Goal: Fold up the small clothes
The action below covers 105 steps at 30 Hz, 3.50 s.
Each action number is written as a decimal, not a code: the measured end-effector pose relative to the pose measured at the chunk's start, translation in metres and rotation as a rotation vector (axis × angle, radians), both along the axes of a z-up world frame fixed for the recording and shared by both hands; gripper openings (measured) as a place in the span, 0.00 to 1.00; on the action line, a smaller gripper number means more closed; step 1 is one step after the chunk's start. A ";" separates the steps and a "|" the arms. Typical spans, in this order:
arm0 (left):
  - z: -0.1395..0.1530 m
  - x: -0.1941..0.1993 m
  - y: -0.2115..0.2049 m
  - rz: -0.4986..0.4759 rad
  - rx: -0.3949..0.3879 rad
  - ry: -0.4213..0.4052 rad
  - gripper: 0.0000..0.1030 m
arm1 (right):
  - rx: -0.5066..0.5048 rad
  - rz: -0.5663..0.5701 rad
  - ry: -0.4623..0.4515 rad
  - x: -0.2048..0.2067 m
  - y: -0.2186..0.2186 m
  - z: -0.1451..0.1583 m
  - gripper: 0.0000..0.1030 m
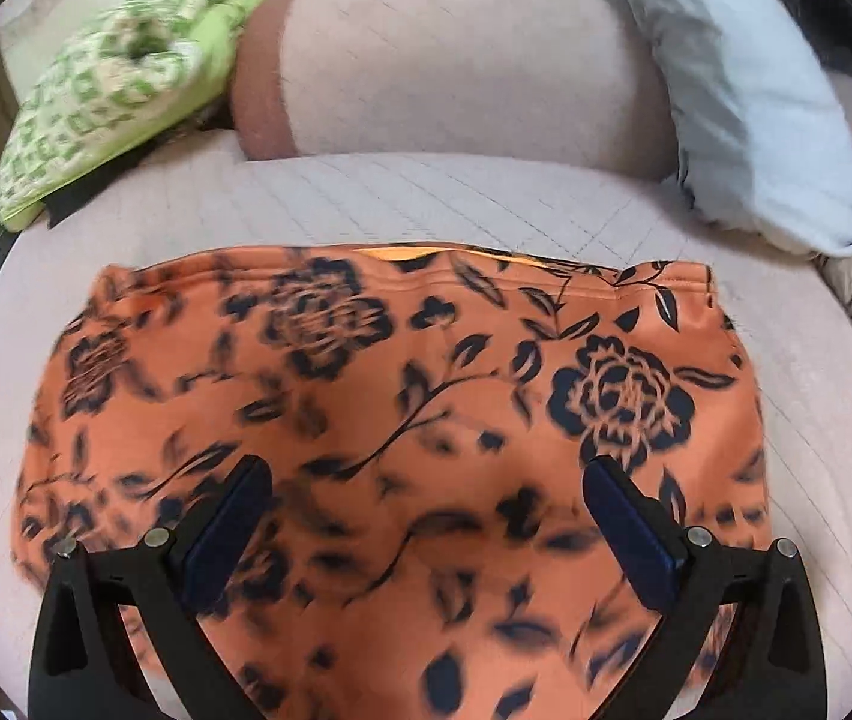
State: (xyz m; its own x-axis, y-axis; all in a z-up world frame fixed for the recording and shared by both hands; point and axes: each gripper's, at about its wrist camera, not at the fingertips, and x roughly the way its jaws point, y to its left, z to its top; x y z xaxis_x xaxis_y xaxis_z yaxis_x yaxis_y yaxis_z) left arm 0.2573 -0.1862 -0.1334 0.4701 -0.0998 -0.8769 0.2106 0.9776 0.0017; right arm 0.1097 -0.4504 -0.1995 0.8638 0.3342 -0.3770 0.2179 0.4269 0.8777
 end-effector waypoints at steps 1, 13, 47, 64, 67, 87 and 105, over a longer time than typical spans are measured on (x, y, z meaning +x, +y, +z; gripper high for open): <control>0.005 -0.007 0.010 0.006 -0.009 -0.002 1.00 | -0.013 0.008 0.005 0.001 0.003 0.001 0.78; 0.006 -0.068 0.226 0.154 0.008 -0.064 1.00 | -0.011 0.146 0.099 0.020 0.055 -0.024 0.78; -0.080 0.002 0.273 0.499 -0.498 0.089 0.47 | 0.082 0.077 0.226 0.072 0.099 -0.089 0.35; -0.025 -0.012 0.260 0.357 -0.423 -0.050 0.22 | -0.486 0.065 0.071 0.055 0.147 0.000 0.14; -0.009 -0.036 0.259 0.291 -0.392 -0.061 0.22 | -0.483 0.064 0.065 0.029 0.145 0.010 0.14; -0.059 -0.151 0.295 0.234 -0.442 0.144 0.55 | -0.055 0.156 0.374 -0.119 0.106 -0.034 0.37; -0.073 -0.159 0.299 0.252 -0.589 0.094 0.41 | -0.531 0.356 0.326 -0.029 0.238 0.025 0.13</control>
